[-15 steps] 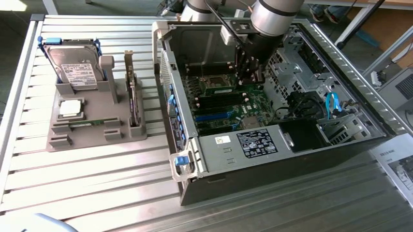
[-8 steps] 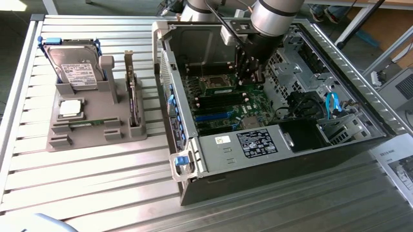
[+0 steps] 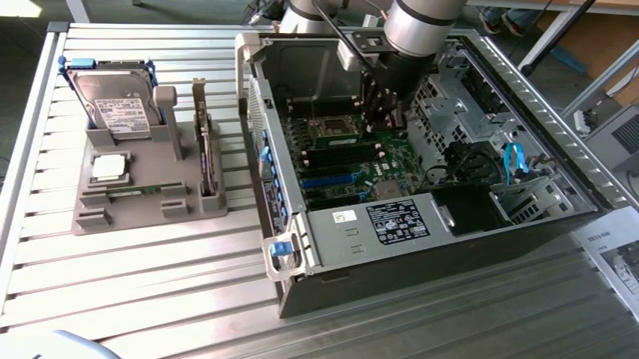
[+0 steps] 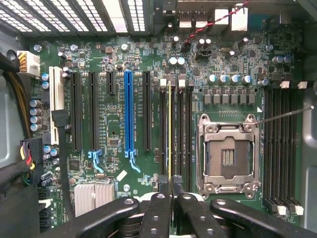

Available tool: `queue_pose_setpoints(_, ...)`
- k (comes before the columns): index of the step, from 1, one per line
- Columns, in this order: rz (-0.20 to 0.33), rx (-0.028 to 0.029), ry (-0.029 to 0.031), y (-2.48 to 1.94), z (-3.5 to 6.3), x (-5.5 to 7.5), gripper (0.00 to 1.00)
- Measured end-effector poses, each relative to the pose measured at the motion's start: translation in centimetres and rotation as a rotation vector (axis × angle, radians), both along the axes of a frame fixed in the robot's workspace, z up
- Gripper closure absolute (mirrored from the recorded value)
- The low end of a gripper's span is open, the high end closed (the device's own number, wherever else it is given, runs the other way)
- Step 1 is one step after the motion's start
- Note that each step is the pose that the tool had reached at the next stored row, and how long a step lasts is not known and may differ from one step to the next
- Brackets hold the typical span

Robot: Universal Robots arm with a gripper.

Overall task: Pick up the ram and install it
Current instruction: 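Insert the ram into the slot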

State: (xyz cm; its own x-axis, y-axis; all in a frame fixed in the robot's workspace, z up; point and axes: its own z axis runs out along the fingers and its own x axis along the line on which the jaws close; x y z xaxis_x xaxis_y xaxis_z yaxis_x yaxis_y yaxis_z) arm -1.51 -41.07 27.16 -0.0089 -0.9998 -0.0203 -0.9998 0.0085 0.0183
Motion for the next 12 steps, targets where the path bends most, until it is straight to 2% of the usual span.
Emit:
queue_pose_setpoints(6, 0.0, 0.0004, -0.0002, 0.0, -0.09, 0.0, 0.88)
queue_pose_setpoints(12, 0.0, 0.0001, 0.0, 0.0, -0.8, 0.0, 0.88)
